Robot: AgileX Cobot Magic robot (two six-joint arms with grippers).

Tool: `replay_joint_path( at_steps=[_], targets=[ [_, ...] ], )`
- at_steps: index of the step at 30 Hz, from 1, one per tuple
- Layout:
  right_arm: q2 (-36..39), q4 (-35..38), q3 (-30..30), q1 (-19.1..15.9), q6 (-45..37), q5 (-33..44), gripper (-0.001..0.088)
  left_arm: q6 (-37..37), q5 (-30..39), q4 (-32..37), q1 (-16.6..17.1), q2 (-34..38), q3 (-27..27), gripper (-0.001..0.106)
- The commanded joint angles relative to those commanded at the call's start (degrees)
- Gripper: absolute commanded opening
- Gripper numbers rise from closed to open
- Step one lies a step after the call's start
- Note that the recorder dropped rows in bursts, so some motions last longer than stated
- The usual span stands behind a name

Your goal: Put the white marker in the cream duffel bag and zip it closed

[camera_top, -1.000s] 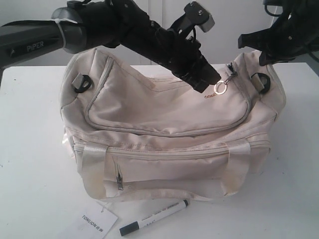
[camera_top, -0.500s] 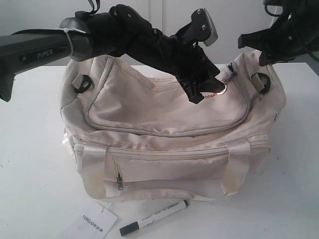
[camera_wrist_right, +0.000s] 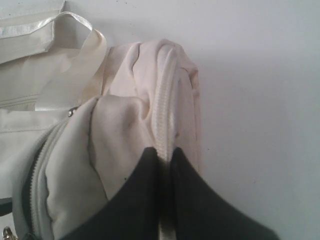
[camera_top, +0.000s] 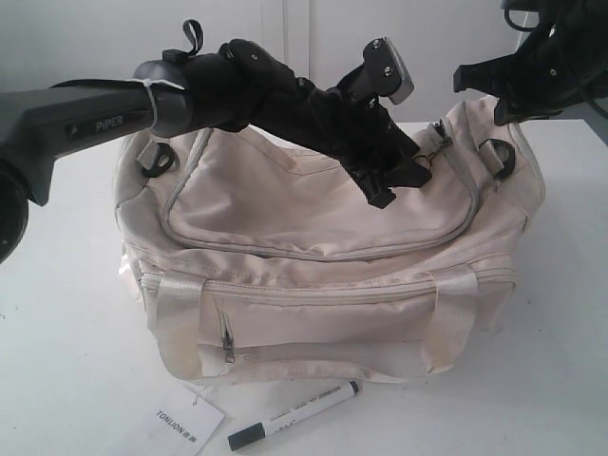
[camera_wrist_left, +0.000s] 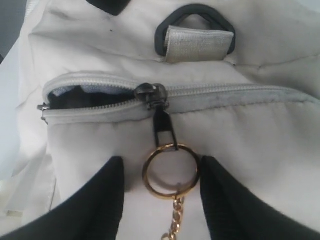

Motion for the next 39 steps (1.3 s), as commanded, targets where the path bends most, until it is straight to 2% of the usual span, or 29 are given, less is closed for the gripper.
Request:
replay_joint_path(
  at_steps=[5,10,19,21,27,32,35,39],
  targets=[
    [0.0,0.0,0.0,0.0,0.0,0.0,0.0,-0.1,-0.11,0.0,0.0,0.0,0.0,0.052],
    [0.0,0.0,0.0,0.0,0.0,0.0,0.0,-0.46,-0.11,-0.09,0.0,0.0,0.0,0.043],
    [0.0,0.0,0.0,0.0,0.0,0.0,0.0,-0.7,0.39,-1.76,0.0,0.0,0.0,0.0],
    [0.0,0.0,0.0,0.0,0.0,0.0,0.0,-0.98,0.39,-1.94,0.0,0.0,0.0,0.0],
    [0.0,0.0,0.0,0.0,0.0,0.0,0.0,-10.46,0.84,-1.84,0.0,-1.26,0.0,0.0],
    [0.0,0.0,0.0,0.0,0.0,0.0,0.0,-18.14,3.89,-2.64,0.0,-2.02,0.0,0.0],
    [0.0,0.0,0.0,0.0,0.0,0.0,0.0,-25.31,5.31,-5.0,0.0,-2.02,0.0,0.0],
    [0.0,0.0,0.0,0.0,0.0,0.0,0.0,-30.07,6.74,-7.86,0.0,-2.02,0.0,0.0]
  ],
)
